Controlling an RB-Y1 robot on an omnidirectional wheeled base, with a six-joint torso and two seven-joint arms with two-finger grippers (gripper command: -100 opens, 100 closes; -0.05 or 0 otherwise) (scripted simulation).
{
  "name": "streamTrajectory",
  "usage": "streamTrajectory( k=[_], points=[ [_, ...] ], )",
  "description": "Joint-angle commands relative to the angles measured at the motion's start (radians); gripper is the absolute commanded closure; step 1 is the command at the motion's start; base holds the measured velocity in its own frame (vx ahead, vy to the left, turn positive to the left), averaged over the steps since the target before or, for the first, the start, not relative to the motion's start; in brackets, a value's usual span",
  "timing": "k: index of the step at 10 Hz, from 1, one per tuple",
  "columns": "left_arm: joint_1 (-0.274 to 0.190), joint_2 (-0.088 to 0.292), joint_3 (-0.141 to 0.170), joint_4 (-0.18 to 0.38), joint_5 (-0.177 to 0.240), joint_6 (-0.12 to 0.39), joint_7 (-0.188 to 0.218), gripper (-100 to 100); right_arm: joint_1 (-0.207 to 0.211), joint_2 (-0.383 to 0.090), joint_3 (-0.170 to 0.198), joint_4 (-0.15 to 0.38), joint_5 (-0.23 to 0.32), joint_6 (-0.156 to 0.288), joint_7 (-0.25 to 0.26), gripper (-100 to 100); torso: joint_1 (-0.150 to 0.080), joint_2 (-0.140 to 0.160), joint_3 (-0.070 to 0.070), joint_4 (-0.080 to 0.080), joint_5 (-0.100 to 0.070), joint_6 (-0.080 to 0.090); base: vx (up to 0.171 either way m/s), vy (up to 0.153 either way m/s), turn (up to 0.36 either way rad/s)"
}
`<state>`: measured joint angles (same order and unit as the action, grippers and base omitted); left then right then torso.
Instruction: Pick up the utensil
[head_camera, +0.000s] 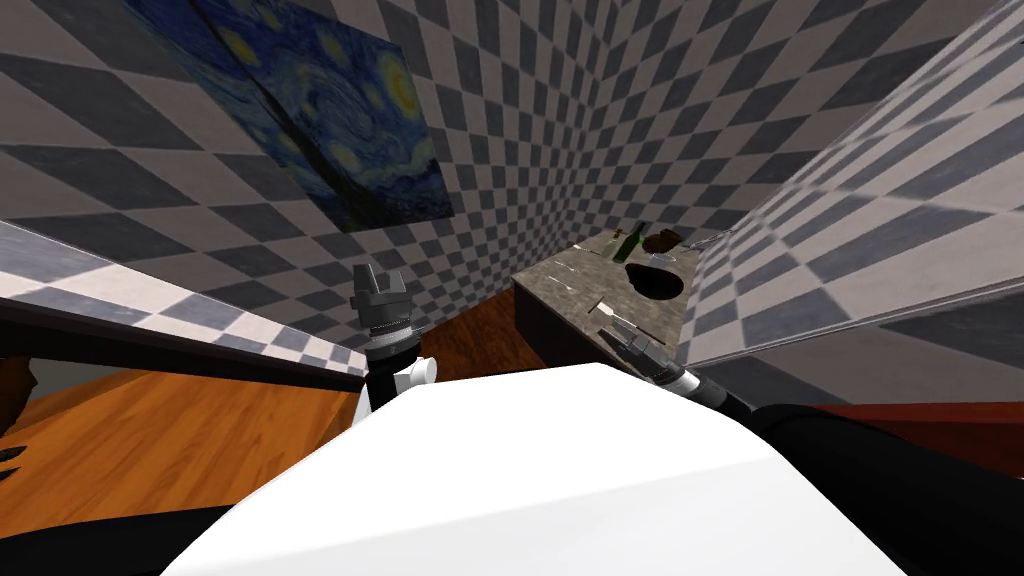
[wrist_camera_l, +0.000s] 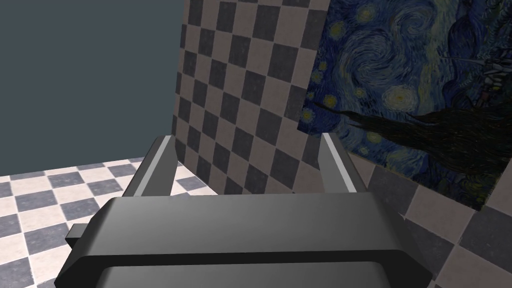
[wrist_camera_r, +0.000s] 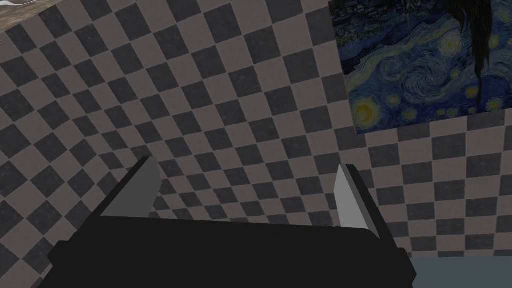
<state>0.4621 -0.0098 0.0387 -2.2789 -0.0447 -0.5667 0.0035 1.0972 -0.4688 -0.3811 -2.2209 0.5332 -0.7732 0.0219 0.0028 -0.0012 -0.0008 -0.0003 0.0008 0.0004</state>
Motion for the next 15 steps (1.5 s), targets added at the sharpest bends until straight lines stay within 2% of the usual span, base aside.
streamTrajectory(
  k=[1,2,3,4,5,6,7,8,9,10,11,12,14,15],
  points=[
    [0.0,0.0,0.0,0.0,0.0,0.0,0.0,0,0.05,-0.037,-0.019,0.025,0.035,0.015,0.003,-100,0.0,0.0,0.0,0.0,0.0,0.0,0.071,0.044,0.252],
    [0.0,0.0,0.0,0.0,0.0,0.0,0.0,0,0.065,-0.037,-0.019,0.025,0.035,0.015,0.003,-100,0.001,-0.001,0.0,0.0,0.0,-0.001,0.063,0.029,0.119],
    [0.0,0.0,0.0,0.0,0.0,0.0,0.0,0,0.105,-0.068,-0.031,0.054,0.066,0.028,0.007,-100,0.0,0.0,0.0,0.0,0.0,0.0,0.071,0.029,0.228],
    [0.0,0.0,0.0,0.0,0.0,0.0,0.0,0,0.115,-0.068,-0.031,0.054,0.066,0.028,0.007,-100,0.0,0.0,0.0,0.0,0.0,-0.001,0.066,0.022,0.098],
    [0.0,0.0,0.0,0.0,0.0,0.0,0.0,0,0.148,-0.1,-0.042,0.084,0.095,0.042,0.011,-100,-0.001,0.0,0.0,0.0,0.0,0.0,0.079,0.021,0.162],
    [0.0,0.0,0.0,0.0,0.0,0.0,0.0,0,0.163,-0.1,-0.042,0.084,0.095,0.042,0.011,-100,-0.001,-0.001,0.0,0.0,0.0,0.0,0.067,0.016,0.137],
    [0.0,0.0,0.0,0.0,0.0,0.0,0.0,0,0.193,-0.132,-0.05,0.115,0.124,0.058,0.015,-100,-0.001,0.0,0.0,0.0,0.0,0.0,0.076,0.028,0.194],
    [0.0,0.0,0.0,0.0,0.0,0.0,0.0,0,0.21,-0.132,-0.05,0.115,0.124,0.058,0.015,-100,-0.001,-0.001,0.0,0.0,0.0,0.0,0.073,0.016,0.122],
    [0.0,0.0,0.0,0.0,0.0,0.0,0.0,0,0.234,-0.164,-0.055,0.147,0.152,0.076,0.018,-100,-0.001,-0.001,0.0,0.0,0.0,0.0,0.088,-0.001,0.24],
    [0.0,0.0,0.0,0.0,0.0,0.0,0.0,0,0.255,-0.164,-0.055,0.147,0.152,0.076,0.018,-100,-0.002,-0.001,-0.001,0.0,0.0,0.0,0.071,-0.008,0.098],
    [0.0,0.0,0.0,0.0,0.0,0.0,0.0,0,0.29,-0.196,-0.058,0.18,0.179,0.095,0.021,-100,-0.002,-0.001,0.0,0.0,0.0,0.0,0.077,-0.008,0.192],
    [0.0,0.0,0.0,0.0,0.0,0.0,0.0,0,0.298,-0.196,-0.058,0.18,0.179,0.095,0.021,-100,-0.002,-0.001,0.0,0.0,-0.001,0.0,0.06,-0.014,0.115],
    [0.0,0.0,0.0,0.0,0.0,0.0,0.0,0,0.376,-0.257,-0.056,0.237,0.229,0.14,0.026,-100,-0.002,0.0,0.0,0.0,0.0,0.0,0.088,-0.007,0.251],
    [0.0,0.0,0.0,0.0,0.0,0.0,0.0,0,0.377,-0.257,-0.056,0.246,0.229,0.14,0.026,-100,-0.002,-0.002,-0.001,0.0,0.0,0.0,0.083,-0.016,0.083]
  ],
)
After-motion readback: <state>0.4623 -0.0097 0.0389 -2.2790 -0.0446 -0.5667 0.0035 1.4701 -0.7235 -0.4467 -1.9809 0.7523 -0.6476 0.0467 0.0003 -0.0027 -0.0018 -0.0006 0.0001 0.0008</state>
